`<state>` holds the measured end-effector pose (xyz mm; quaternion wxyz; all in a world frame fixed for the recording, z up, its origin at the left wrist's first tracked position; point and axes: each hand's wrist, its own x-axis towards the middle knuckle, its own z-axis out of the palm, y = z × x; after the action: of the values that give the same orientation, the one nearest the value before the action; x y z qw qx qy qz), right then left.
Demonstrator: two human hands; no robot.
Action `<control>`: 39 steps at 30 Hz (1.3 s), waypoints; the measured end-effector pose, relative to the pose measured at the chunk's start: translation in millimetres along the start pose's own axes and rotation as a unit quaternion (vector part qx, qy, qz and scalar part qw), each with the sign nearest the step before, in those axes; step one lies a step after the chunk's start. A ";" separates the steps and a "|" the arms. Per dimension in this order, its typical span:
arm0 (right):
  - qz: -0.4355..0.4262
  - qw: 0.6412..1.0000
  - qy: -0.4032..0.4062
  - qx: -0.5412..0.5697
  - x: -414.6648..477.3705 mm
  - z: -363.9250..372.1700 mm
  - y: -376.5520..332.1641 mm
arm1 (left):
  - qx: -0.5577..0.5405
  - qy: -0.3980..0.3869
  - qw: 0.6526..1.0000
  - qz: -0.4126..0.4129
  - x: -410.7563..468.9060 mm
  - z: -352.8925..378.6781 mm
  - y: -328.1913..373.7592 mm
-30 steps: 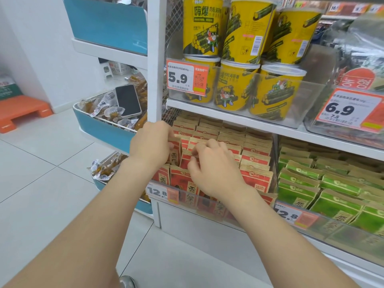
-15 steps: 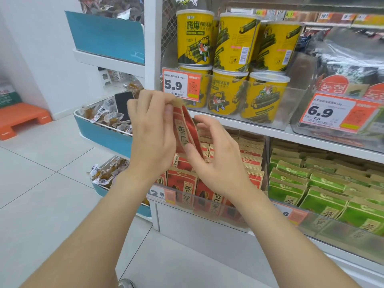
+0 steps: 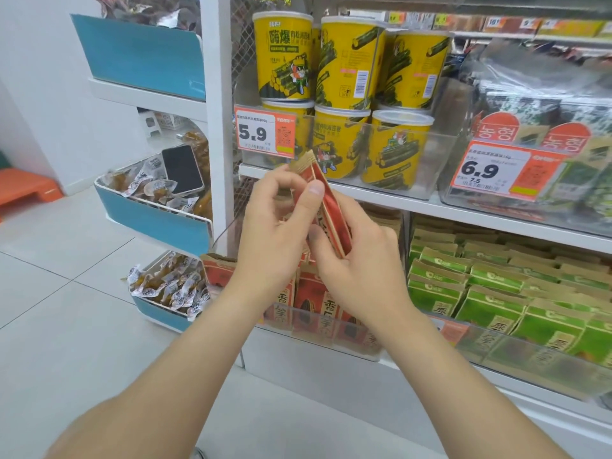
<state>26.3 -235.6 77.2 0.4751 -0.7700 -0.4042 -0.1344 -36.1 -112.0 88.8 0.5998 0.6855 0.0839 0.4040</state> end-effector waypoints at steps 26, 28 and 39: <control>0.223 0.865 -0.012 0.450 6.5 -8.5 2.9 | 0.031 -0.126 0.990 -0.048 -6.7 8.2 6.7; 0.215 0.872 -0.010 0.440 7.1 -8.2 4.2 | 0.036 -0.120 0.991 -0.045 -6.6 8.3 4.9; 0.187 0.937 0.004 0.295 11.3 -14.7 9.1 | 0.023 -0.095 0.994 -0.044 -10.4 12.4 1.2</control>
<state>43.0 -244.4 85.7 0.6993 -0.6559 -0.2729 0.0793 -35.3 -128.0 85.8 0.6060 0.7305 0.0657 0.3080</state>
